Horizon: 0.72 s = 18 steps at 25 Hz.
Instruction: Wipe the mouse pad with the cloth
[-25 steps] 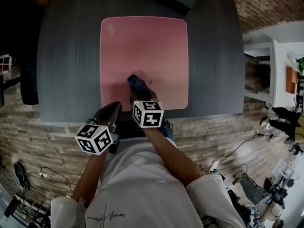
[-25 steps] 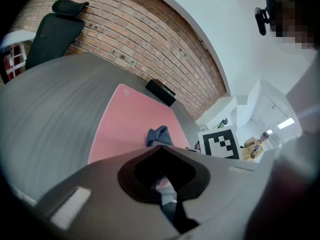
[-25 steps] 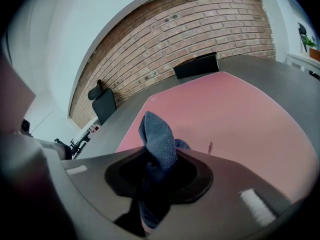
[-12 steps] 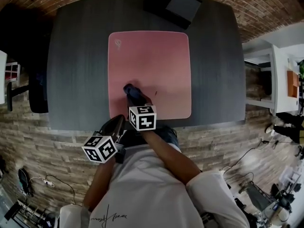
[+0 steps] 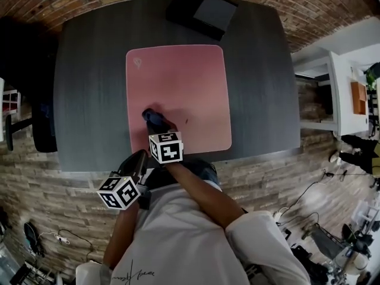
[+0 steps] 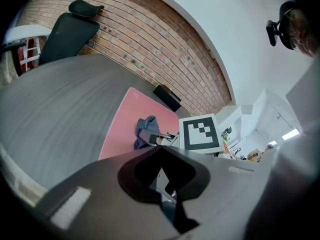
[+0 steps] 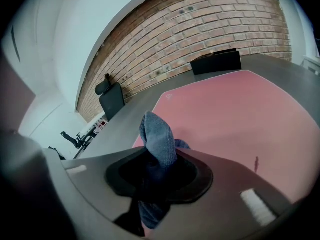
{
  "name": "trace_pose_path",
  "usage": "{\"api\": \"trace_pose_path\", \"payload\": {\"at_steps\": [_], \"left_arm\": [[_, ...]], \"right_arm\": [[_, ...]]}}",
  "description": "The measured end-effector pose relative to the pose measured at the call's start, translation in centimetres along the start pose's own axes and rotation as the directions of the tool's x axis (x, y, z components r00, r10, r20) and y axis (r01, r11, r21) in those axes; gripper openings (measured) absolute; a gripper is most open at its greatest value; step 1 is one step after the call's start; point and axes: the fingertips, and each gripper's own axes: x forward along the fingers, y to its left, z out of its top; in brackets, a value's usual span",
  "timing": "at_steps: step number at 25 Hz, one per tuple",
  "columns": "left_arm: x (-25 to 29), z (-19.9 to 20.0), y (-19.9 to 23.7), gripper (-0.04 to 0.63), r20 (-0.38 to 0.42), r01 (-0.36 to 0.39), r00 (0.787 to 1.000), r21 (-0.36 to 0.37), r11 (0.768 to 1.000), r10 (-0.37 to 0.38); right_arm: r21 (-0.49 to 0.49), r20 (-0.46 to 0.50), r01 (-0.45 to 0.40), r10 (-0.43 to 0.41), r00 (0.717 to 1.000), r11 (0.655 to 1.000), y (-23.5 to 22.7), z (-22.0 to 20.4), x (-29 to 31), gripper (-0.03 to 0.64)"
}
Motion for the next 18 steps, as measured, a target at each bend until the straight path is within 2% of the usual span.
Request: {"api": "trace_pose_path", "payload": {"at_steps": [12, 18], "left_arm": [[1.2, -0.4, -0.6, 0.012, -0.019, 0.012, 1.000, -0.013, 1.000, -0.012], [1.2, -0.2, 0.1, 0.011, -0.017, -0.010, 1.000, -0.029, 1.000, 0.009]], "right_arm": [[0.027, -0.021, -0.009, 0.010, 1.000, 1.000, -0.6, 1.3, 0.8, 0.109], [0.021, -0.030, -0.019, 0.020, 0.999, 1.000, -0.4, 2.0, 1.6, 0.109]]}}
